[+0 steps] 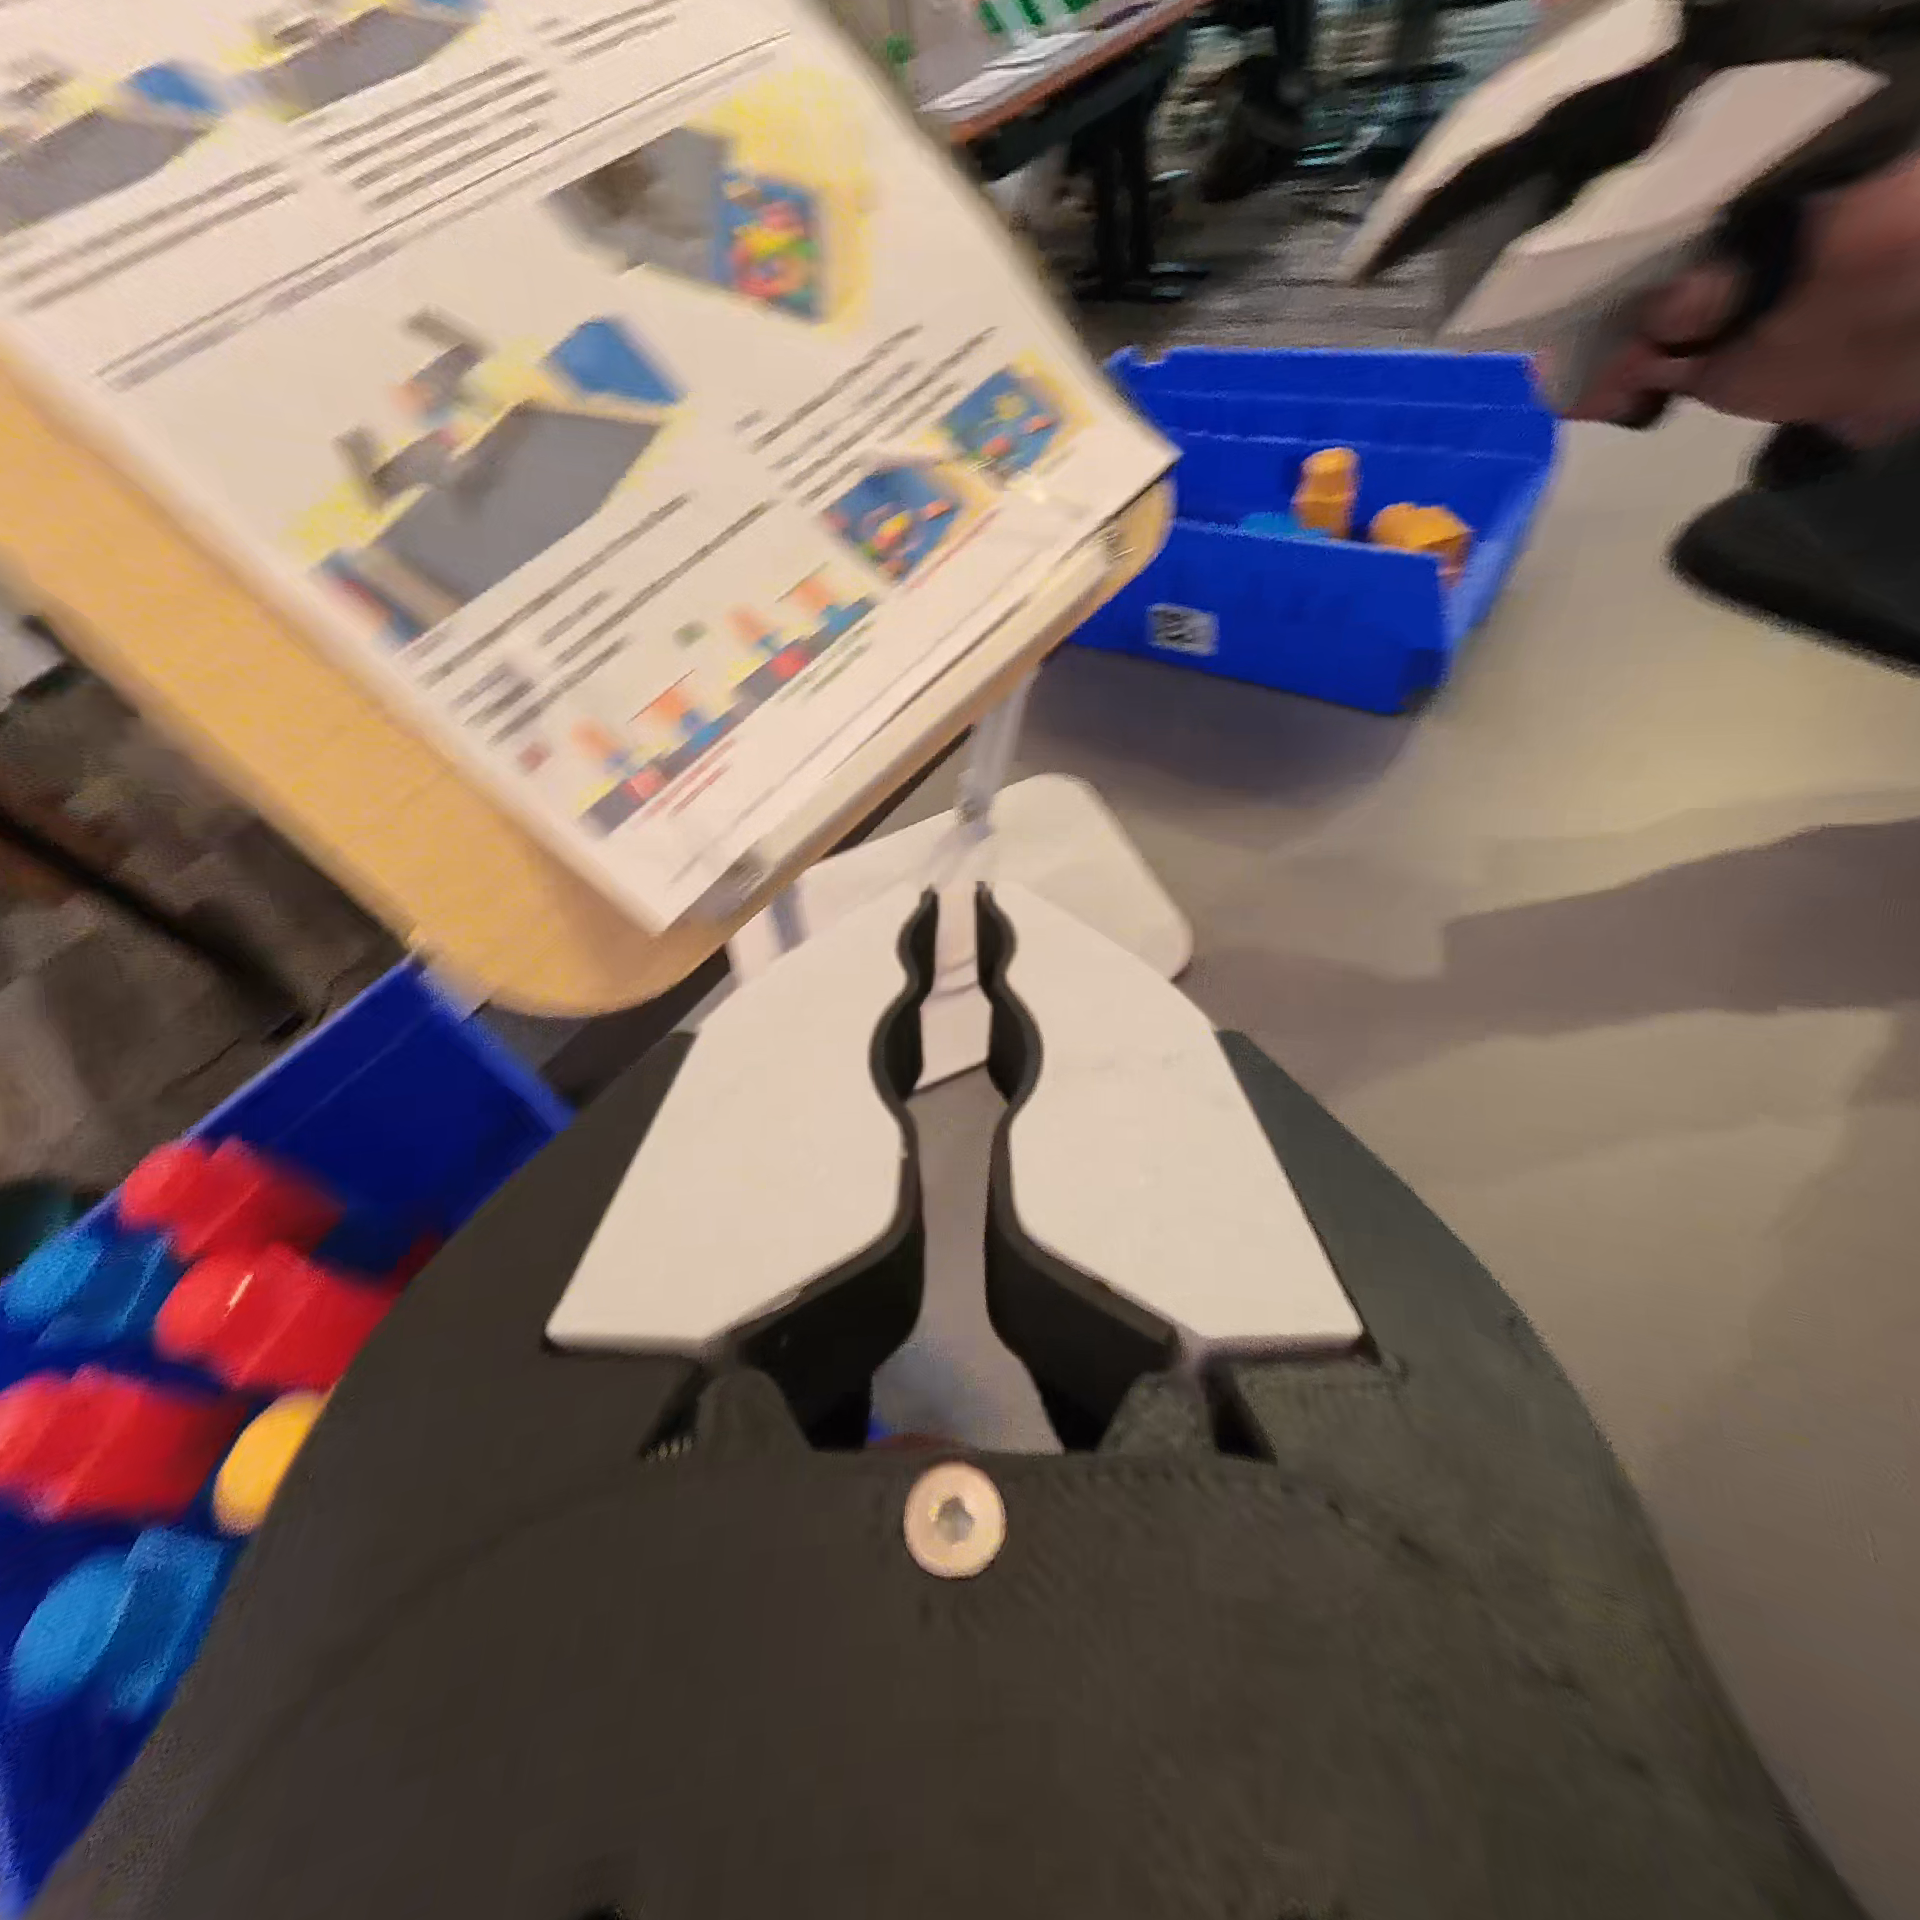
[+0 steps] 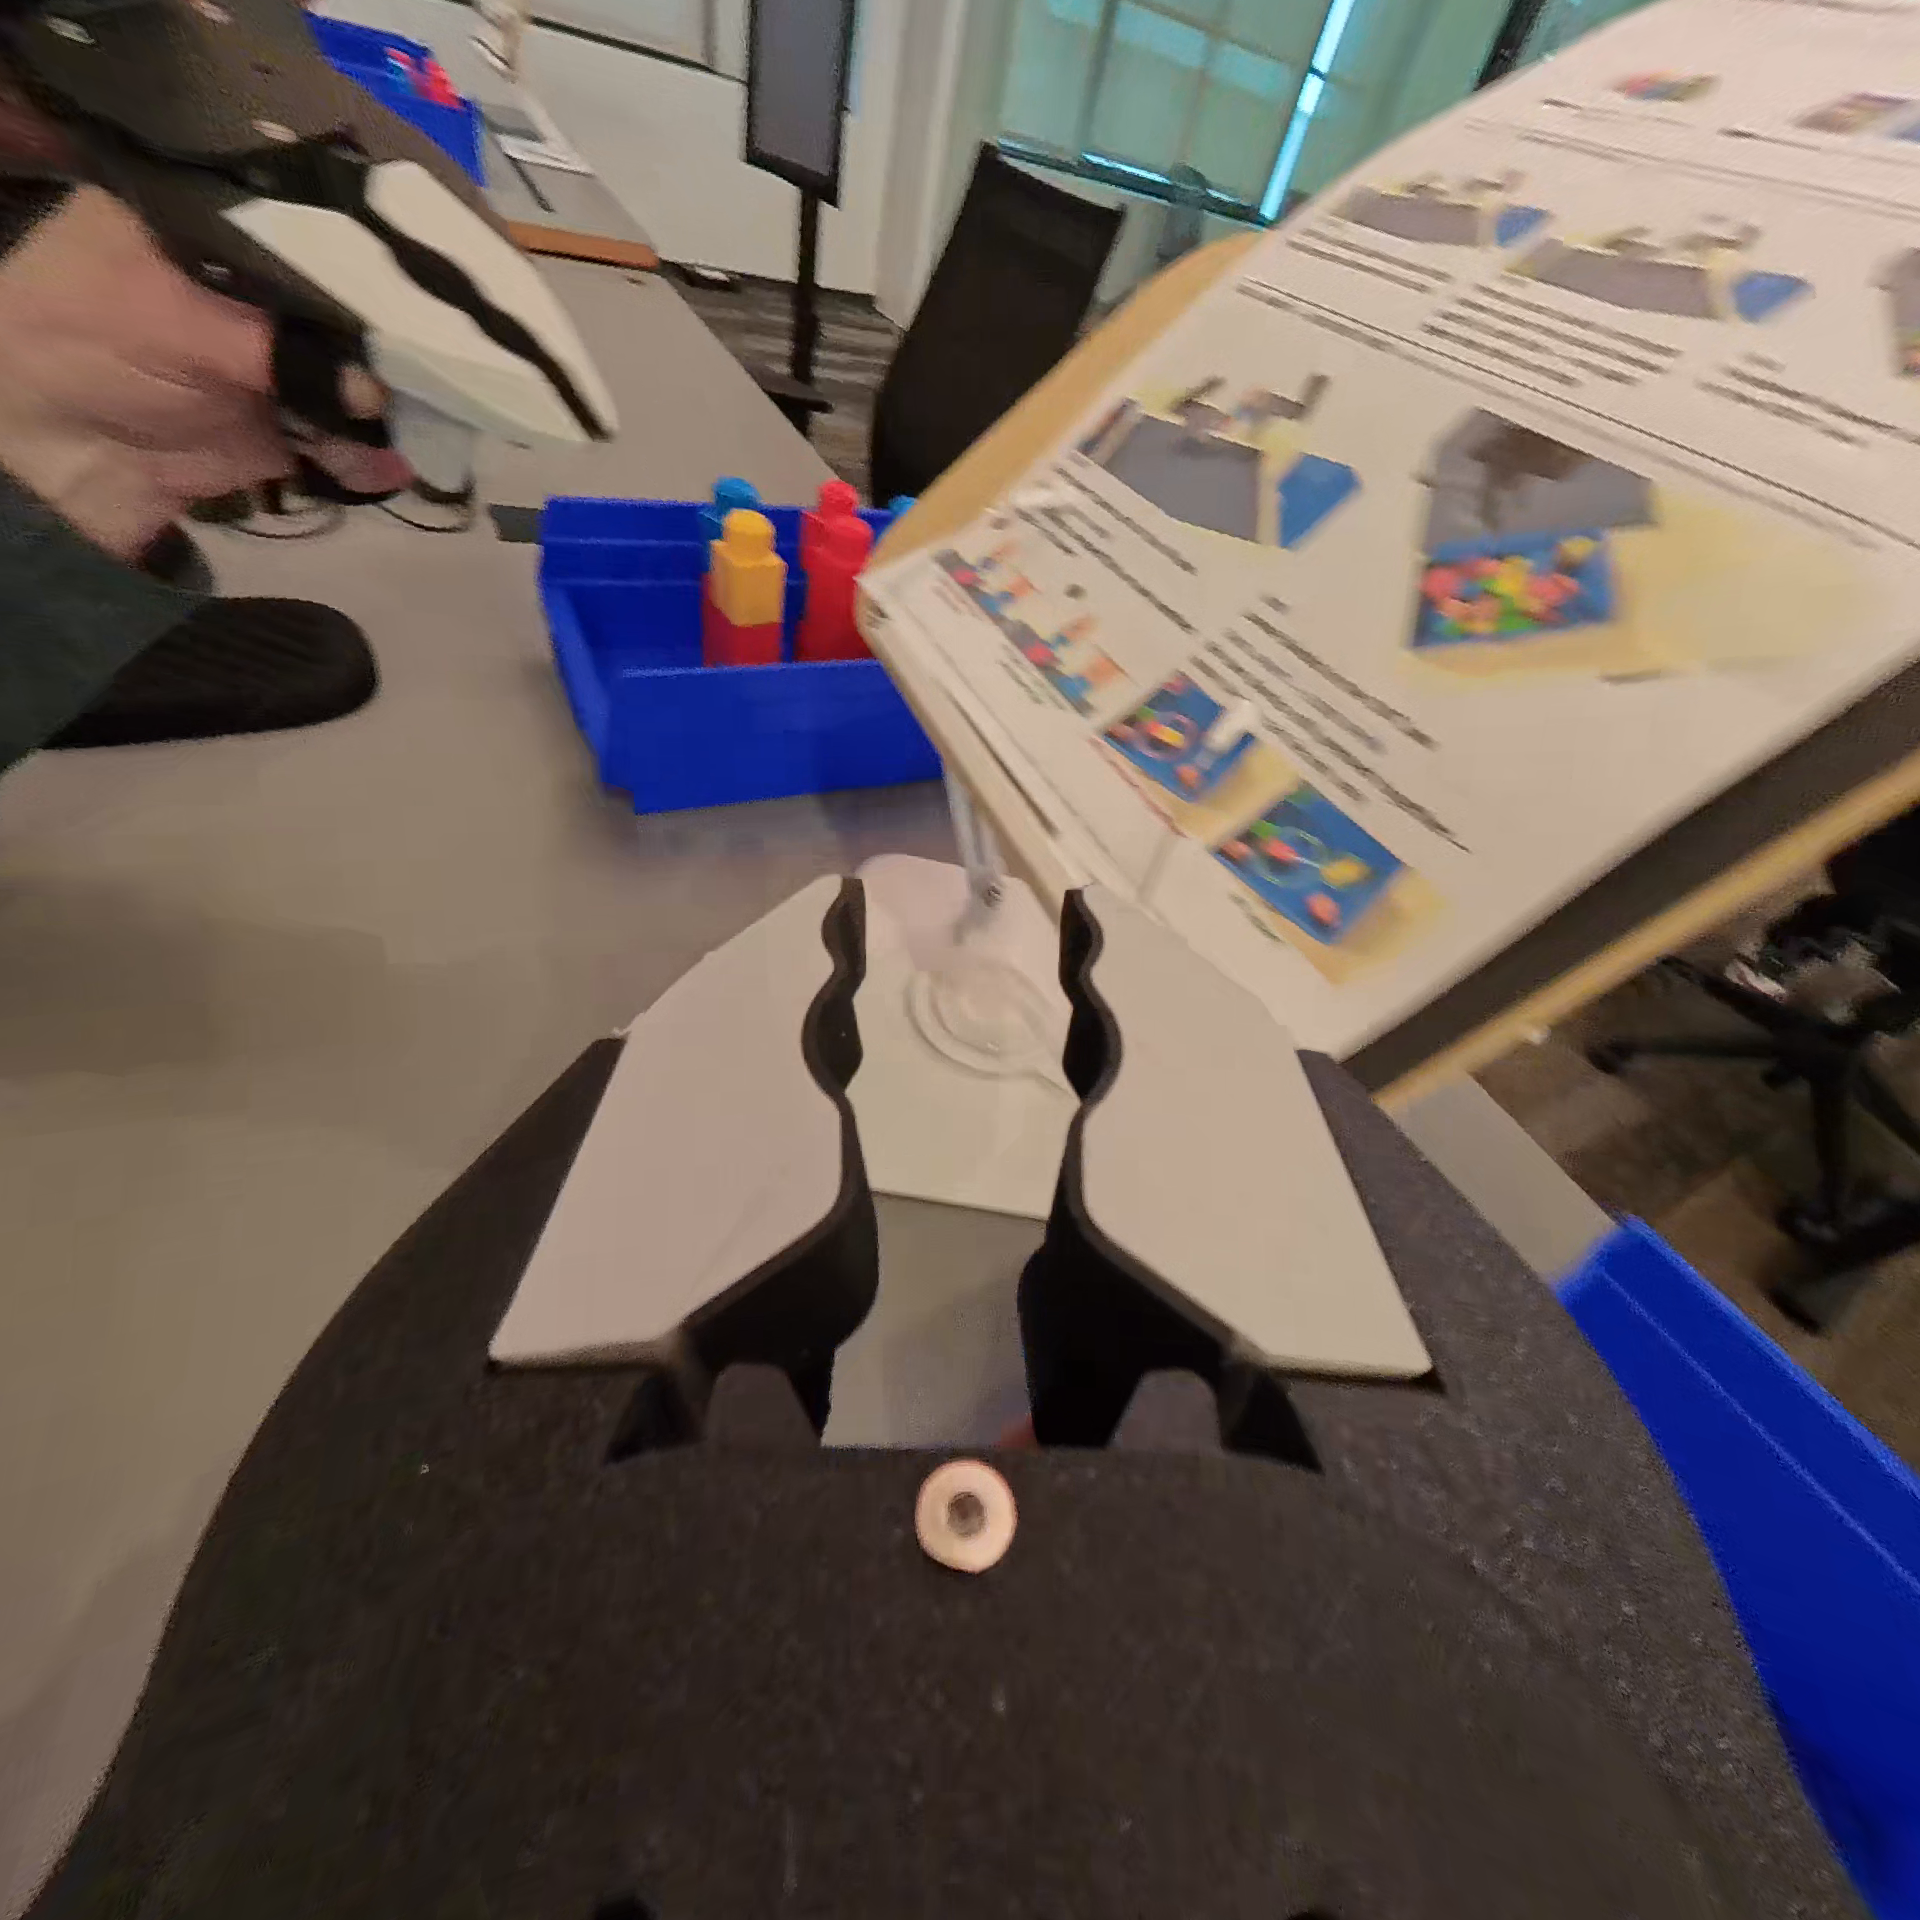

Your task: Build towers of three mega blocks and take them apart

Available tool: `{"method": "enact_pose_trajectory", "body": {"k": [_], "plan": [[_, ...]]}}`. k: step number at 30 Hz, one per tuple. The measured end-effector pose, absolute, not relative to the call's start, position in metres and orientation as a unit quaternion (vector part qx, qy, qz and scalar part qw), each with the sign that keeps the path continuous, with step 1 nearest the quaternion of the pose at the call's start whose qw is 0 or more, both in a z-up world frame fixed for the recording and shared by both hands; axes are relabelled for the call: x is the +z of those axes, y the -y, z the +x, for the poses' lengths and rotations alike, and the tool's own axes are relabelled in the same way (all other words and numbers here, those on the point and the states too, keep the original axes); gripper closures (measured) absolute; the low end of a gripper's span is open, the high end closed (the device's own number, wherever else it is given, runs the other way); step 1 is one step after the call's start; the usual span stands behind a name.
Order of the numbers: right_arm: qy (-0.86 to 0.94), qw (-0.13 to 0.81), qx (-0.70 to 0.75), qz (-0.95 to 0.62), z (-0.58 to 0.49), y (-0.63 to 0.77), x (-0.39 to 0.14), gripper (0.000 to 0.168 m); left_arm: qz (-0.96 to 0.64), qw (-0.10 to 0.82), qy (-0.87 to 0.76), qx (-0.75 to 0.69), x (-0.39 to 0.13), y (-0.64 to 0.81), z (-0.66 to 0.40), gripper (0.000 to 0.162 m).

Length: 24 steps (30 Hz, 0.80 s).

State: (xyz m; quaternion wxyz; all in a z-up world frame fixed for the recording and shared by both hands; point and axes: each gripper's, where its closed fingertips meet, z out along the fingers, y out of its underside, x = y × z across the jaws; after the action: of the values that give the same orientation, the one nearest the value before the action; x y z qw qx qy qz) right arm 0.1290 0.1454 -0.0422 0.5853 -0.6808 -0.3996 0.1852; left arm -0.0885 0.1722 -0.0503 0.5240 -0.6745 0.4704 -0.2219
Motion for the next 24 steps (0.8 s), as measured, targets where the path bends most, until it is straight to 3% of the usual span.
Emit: {"method": "enact_pose_trajectory", "body": {"k": [11, 18, 24], "plan": [[0.437, 0.557, 0.263, -0.656, 0.031, -0.143, -0.101, 0.134, -0.794, 0.548, -0.236, -0.112, -0.113, -0.257, -0.225, 0.1], [0.436, 0.539, 0.29, -0.66, 0.022, -0.148, -0.117, 0.134, -0.81, 0.562, -0.168, -0.023, -0.142, -0.299, -0.248, 0.088], [0.432, 0.53, 0.303, -0.664, 0.022, -0.149, -0.123, 0.134, -0.816, 0.551, -0.175, -0.01, -0.153, -0.319, -0.246, 0.092]]}}
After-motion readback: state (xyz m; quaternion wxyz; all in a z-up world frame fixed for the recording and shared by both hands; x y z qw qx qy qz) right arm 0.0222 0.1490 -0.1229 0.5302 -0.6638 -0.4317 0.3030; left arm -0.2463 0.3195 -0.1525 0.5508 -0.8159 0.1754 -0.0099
